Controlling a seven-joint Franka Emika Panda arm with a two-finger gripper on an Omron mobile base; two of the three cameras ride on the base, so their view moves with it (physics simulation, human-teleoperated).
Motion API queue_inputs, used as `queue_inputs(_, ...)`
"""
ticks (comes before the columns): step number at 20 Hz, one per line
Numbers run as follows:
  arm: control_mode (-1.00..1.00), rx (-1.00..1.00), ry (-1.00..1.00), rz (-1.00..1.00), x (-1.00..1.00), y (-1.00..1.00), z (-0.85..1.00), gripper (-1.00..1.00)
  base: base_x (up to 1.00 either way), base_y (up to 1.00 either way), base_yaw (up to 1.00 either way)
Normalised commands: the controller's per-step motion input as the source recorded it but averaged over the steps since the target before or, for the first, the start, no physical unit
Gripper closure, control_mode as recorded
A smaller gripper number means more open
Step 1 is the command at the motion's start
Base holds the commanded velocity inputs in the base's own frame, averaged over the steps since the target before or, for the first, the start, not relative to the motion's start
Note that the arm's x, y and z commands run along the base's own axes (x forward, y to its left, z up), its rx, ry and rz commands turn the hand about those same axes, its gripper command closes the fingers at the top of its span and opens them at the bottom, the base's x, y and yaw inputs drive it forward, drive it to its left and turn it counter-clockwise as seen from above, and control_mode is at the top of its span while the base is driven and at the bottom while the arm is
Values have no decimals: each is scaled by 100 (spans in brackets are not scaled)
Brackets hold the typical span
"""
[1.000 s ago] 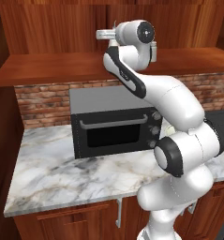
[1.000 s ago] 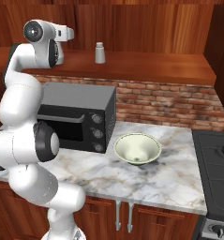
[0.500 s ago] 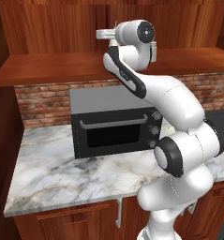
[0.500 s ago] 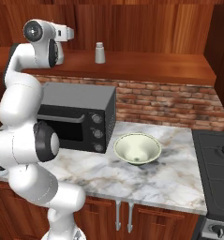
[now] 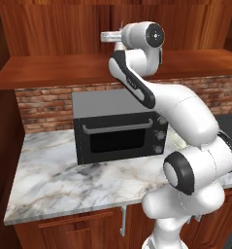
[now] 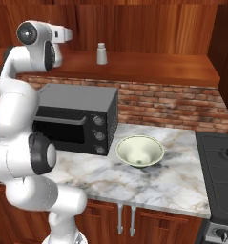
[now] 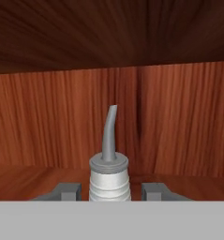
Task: Retrieve the bottle and the shaker from the cabinet and place them next to the mixing bowl on the counter. Then add garlic from the fridge to the mixing bowl.
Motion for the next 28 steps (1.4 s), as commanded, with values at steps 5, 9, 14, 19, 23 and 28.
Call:
queue_inputs(5, -100, 0, -8, 0, -64, -8, -8, 100, 0, 0, 0)
queue_inputs(9, -100, 0, -3, -2, -94, -37, 0, 100, 0, 0, 0)
queue_inputs(14, -100, 0, 0, -5, -100, -48, 10, 100, 0, 0, 0)
queue_inputs(19, -100, 0, 5, -7, -100, -56, 17, 100, 0, 0, 0)
queue_inputs(23, -100, 0, 16, -13, -100, -36, 8, 100, 0, 0, 0)
queue_inputs(28, -100, 0, 13, -17, -93, -16, -17, 100, 0, 0, 0)
